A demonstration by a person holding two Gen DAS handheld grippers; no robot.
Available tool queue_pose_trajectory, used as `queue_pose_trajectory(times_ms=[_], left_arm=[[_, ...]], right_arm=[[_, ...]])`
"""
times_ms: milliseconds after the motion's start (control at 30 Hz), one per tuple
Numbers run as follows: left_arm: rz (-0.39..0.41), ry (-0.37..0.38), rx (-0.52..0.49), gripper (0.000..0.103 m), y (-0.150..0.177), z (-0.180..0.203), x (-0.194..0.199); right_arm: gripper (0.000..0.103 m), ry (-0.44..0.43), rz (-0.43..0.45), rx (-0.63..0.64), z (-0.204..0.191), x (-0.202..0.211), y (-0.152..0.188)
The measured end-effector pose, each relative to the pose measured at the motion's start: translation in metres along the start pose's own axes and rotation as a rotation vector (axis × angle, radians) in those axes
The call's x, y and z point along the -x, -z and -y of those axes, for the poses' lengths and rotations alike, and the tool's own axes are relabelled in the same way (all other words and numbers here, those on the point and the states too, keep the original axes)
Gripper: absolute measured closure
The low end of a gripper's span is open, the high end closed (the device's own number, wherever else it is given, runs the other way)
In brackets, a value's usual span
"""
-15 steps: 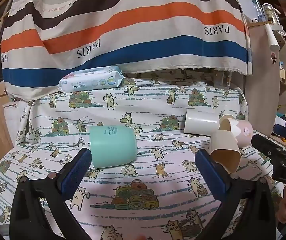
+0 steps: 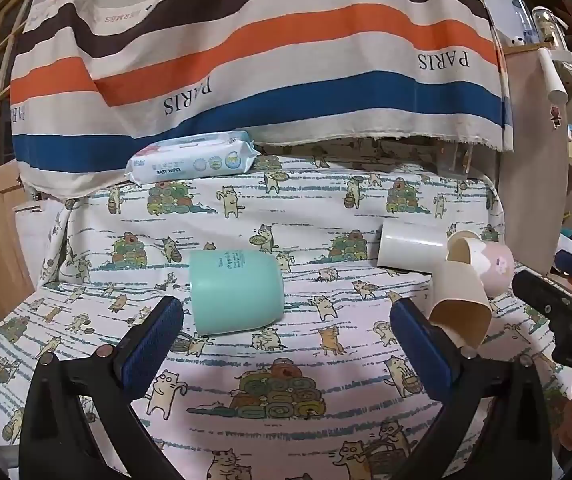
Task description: Flip cup upside down
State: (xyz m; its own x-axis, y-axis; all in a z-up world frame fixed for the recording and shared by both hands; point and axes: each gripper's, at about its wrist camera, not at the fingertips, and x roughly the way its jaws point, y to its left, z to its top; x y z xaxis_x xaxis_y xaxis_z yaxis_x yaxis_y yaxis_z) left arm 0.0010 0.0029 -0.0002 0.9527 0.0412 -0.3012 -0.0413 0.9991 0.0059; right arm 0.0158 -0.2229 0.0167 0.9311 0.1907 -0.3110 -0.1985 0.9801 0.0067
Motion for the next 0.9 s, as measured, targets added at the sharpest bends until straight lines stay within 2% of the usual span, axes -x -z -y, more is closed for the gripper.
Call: queue_pose_trajectory(times_ms=[133,733,900], left_arm=[[-0.013,0.007,0.003,0.0,0.0,-0.001,-0.003],[-0.003,-0.003,0.007,0.0,0.001,-0.003,-0.002],[0.0,-0.019,0.009,0.0,0.001,-0.003,-0.001]], right_arm=[[0.0,-0.034,-0.031,-0.008,0.004,-0.008,-0.001],[0.0,0.016,0.007,-0.032,0.008,0.002,-0.001],[0.0,0.006,-0.026,-0.05,0.013,-0.004,-0.001]])
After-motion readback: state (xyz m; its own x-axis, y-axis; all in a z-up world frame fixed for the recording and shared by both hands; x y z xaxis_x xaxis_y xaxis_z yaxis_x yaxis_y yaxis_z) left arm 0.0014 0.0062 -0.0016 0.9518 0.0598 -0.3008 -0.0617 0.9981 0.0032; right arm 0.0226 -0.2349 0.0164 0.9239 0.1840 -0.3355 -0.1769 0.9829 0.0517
